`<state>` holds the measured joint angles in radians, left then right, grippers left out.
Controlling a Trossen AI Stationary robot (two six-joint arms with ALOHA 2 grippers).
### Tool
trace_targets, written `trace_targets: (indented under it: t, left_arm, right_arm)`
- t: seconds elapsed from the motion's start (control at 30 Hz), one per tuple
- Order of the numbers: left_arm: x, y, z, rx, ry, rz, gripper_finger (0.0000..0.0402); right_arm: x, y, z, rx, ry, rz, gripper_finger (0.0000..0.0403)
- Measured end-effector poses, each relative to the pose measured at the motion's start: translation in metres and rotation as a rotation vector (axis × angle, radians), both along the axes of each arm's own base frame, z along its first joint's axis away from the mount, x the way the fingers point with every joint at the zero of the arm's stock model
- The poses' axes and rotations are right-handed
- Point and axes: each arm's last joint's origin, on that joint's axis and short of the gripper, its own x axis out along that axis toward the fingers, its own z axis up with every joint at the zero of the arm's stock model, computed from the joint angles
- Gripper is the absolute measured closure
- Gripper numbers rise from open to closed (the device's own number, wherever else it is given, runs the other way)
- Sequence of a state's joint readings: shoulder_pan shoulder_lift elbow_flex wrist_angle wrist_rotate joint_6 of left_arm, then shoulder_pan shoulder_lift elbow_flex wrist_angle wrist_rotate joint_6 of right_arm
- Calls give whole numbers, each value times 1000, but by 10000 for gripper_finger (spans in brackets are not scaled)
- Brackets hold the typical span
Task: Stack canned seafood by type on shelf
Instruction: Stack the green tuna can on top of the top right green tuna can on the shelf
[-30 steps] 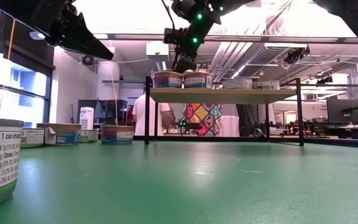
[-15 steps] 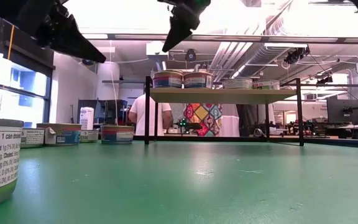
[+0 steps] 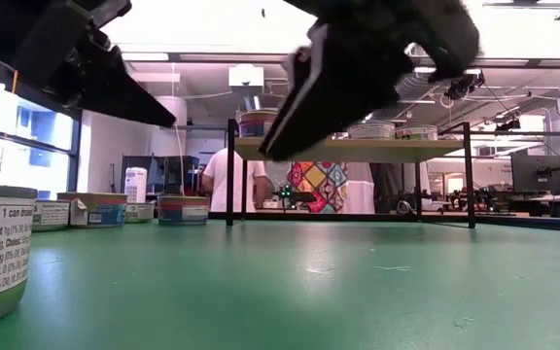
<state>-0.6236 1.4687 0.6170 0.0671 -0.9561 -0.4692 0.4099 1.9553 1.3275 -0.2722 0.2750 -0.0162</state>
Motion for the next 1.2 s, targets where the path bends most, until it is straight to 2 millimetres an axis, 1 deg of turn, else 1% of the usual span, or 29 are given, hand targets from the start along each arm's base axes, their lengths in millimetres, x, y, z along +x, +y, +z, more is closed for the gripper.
trace_targets:
  t: [0.13, 0.27, 0.37, 0.5, 0.6, 0.67, 0.77, 0.87, 0.93, 1.0, 1.1, 1.2]
  left_arm:
    - [14, -6, -10, -68, -30, -56, 401]
    - [25, -16, -17, -157, -51, -210, 402]
    - [28, -34, -15, -197, -66, -325, 402]
    - [30, -65, -1, -229, -46, -385, 401]
    - [26, -87, 11, -314, 30, -399, 401]
    - [20, -99, 17, -396, 78, -388, 401]
    - [6, -113, 19, -529, 136, -349, 401]
    - [-7, -124, 17, -664, 156, -314, 402]
    - [-12, -129, 14, -727, 151, -288, 402]
    - [-10, -129, 7, -764, 161, -252, 401]
    - [-1, -129, -10, -820, 242, -251, 401]
    - [11, -126, -27, -830, 294, -255, 402]
  right_arm:
    - [-19, 17, -29, 114, -156, -105, 277]
    - [-33, 26, -42, 246, -305, -115, 279]
    - [-44, 28, -50, 312, -362, -112, 279]
    - [-56, 29, -59, 345, -376, -109, 279]
    - [-61, 28, -64, 339, -365, -103, 279]
    - [-62, 27, -65, 322, -358, -96, 279]
    - [-62, 27, -66, 283, -363, -85, 279]
    - [-61, 25, -65, 244, -378, -93, 279]
    - [-61, 24, -66, 224, -388, -116, 279]
    - [-61, 23, -69, 207, -390, -134, 279]
    - [-60, 21, -73, 199, -384, -141, 279]
    - [-58, 20, -74, 202, -392, -148, 279]
